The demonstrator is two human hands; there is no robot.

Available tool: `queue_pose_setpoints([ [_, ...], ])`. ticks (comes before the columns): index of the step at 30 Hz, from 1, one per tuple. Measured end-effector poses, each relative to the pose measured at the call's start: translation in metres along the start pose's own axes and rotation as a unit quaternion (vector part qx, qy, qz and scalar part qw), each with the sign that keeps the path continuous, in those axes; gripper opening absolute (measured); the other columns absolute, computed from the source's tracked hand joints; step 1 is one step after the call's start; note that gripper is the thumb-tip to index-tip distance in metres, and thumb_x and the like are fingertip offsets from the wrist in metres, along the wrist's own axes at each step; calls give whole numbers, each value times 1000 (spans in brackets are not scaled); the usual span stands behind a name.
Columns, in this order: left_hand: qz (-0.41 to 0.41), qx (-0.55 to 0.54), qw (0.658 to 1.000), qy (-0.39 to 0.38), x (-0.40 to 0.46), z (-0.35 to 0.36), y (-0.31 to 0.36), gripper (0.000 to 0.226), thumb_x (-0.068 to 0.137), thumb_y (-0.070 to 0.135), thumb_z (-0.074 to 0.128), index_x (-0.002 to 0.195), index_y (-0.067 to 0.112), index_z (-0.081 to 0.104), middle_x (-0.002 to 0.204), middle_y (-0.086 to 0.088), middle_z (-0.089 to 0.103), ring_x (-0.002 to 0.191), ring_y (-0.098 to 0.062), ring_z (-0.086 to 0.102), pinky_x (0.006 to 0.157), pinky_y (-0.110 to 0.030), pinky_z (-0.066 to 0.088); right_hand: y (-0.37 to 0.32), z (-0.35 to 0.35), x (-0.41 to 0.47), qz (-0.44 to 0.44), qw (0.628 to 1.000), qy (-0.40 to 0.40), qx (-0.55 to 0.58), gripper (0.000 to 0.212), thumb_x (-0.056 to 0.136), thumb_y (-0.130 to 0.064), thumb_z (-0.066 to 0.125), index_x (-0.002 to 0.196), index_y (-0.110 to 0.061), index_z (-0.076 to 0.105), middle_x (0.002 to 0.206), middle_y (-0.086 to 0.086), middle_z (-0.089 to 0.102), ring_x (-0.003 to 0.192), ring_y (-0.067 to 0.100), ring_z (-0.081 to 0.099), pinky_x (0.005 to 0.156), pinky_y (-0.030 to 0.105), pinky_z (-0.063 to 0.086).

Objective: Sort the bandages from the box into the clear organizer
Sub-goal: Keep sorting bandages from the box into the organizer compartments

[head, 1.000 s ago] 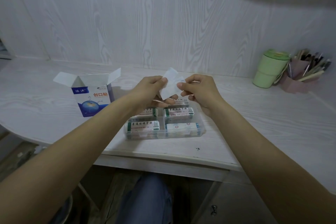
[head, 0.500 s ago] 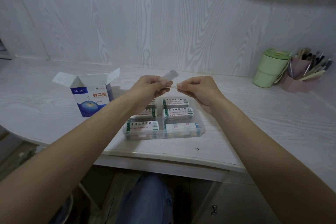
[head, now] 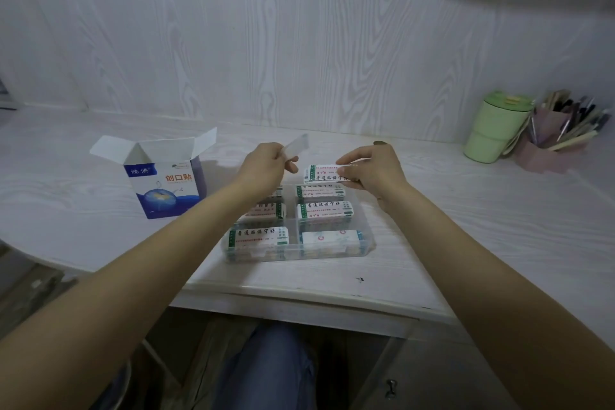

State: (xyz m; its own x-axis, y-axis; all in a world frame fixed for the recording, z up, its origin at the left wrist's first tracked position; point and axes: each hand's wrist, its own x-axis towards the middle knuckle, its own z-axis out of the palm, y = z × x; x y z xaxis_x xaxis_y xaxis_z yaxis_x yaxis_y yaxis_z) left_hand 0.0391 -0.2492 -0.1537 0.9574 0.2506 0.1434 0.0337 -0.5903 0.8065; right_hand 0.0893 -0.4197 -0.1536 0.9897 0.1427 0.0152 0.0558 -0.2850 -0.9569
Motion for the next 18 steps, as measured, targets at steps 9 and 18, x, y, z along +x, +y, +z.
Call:
queue_pose_setpoints([
  [9, -23, 61, 998, 3, 13, 7, -3, 34, 87, 24, 66, 65, 12, 44, 79, -7, 59, 69, -21, 54, 52, -26, 34, 8, 4, 5, -16, 996, -23, -86, 11, 77, 3, 74, 80, -7, 70, 81, 13, 68, 68, 17, 65, 60, 18, 54],
  [18, -52, 83, 995, -27, 14, 9, 0, 44, 76, 25, 78, 54, 10, 43, 53, -2, 34, 49, -16, 33, 48, -28, 21, 7, 9, 5, -96, 965, -40, -241, 12, 78, -6, 75, 89, -6, 73, 69, -6, 56, 63, 0, 48, 56, 9, 37],
])
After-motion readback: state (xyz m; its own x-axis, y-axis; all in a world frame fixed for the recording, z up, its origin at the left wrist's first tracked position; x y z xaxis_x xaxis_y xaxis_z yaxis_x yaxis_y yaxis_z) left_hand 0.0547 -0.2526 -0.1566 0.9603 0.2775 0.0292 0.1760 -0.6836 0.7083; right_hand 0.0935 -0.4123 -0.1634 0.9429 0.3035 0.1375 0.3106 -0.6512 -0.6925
